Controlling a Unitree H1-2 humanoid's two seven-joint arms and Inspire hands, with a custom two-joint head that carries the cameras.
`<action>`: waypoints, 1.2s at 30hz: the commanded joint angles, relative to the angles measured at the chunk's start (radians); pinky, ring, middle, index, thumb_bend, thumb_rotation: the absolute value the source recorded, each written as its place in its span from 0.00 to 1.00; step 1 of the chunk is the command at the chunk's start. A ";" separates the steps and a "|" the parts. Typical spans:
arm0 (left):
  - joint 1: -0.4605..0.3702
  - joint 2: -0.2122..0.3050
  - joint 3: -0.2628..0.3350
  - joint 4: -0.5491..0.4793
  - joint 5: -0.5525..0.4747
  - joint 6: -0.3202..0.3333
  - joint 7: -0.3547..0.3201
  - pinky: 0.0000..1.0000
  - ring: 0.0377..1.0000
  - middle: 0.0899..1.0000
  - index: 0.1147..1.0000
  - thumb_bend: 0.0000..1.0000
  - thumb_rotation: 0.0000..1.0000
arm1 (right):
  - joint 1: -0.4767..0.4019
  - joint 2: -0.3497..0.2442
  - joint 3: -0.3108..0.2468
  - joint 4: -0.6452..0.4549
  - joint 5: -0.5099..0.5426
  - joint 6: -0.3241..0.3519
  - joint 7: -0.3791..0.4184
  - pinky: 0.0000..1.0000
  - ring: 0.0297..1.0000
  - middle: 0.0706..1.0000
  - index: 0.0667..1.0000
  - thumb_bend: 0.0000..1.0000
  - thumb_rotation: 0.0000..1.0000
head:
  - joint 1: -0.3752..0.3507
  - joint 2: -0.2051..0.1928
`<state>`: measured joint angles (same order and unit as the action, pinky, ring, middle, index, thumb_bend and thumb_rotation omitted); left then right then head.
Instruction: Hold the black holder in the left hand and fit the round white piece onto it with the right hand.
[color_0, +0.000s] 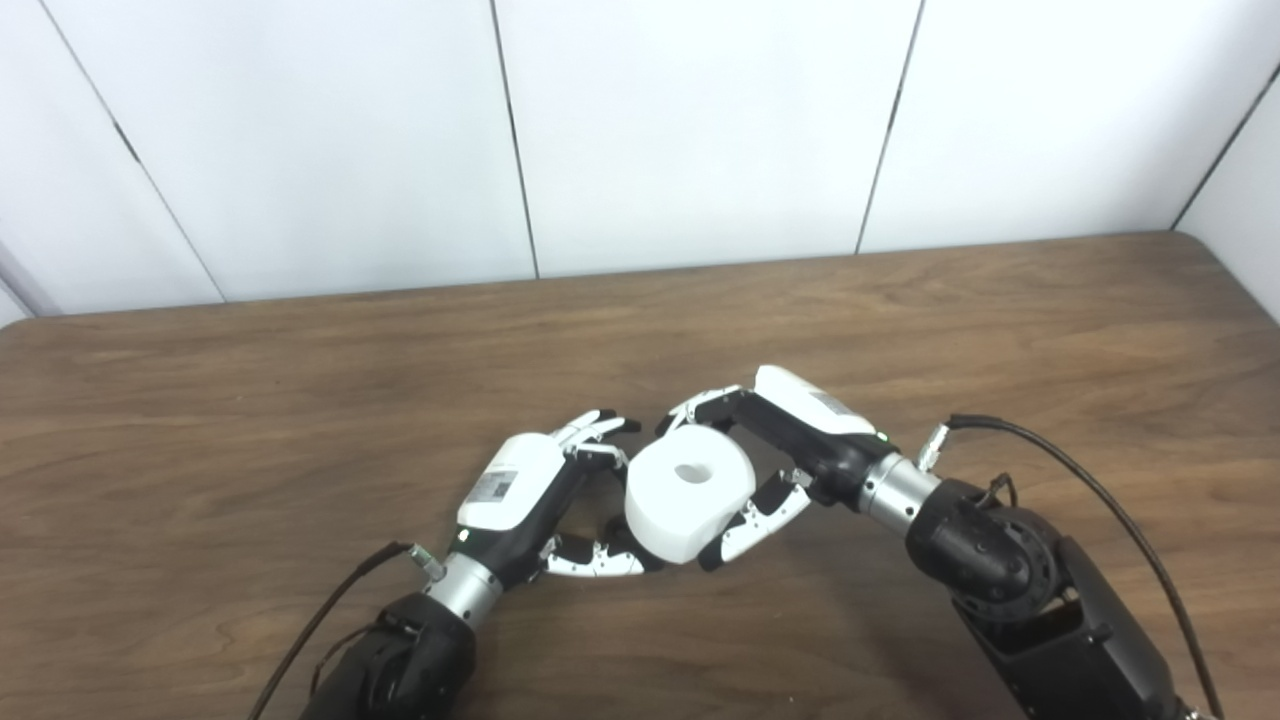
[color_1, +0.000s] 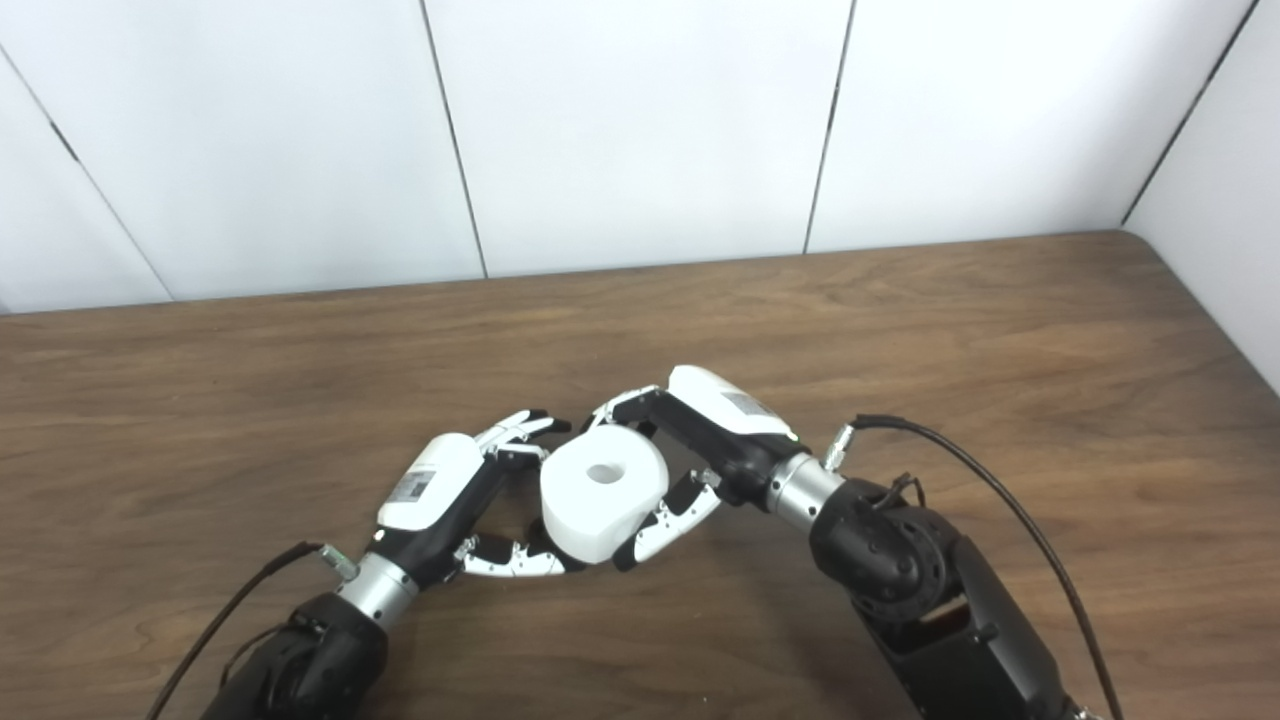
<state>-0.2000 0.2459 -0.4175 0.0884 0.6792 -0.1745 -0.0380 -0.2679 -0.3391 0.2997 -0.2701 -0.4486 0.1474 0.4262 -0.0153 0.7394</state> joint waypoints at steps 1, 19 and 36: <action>0.057 0.023 -0.028 0.050 0.015 0.089 -0.104 0.82 0.93 0.87 0.41 0.52 0.06 | -0.032 -0.007 -0.013 -0.009 0.006 -0.033 -0.015 0.67 0.76 0.73 0.44 0.52 0.13 | -0.001 0.001; 0.061 0.022 -0.029 0.036 0.006 0.100 -0.115 0.82 0.93 0.87 0.41 0.52 0.06 | -0.056 0.019 0.010 0.039 -0.014 -0.022 -0.034 0.69 0.77 0.73 0.44 0.52 0.13 | 0.008 0.011; 0.066 0.030 -0.032 0.018 0.005 0.118 -0.126 0.82 0.93 0.87 0.41 0.52 0.06 | -0.057 -0.016 0.012 0.049 -0.012 -0.047 -0.024 0.67 0.76 0.73 0.44 0.52 0.13 | 0.009 0.026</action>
<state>-0.1968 0.2476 -0.4224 0.0626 0.6759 -0.1402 -0.0539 -0.3026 -0.3326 0.3151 -0.2127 -0.4559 0.1239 0.3954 -0.0061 0.7639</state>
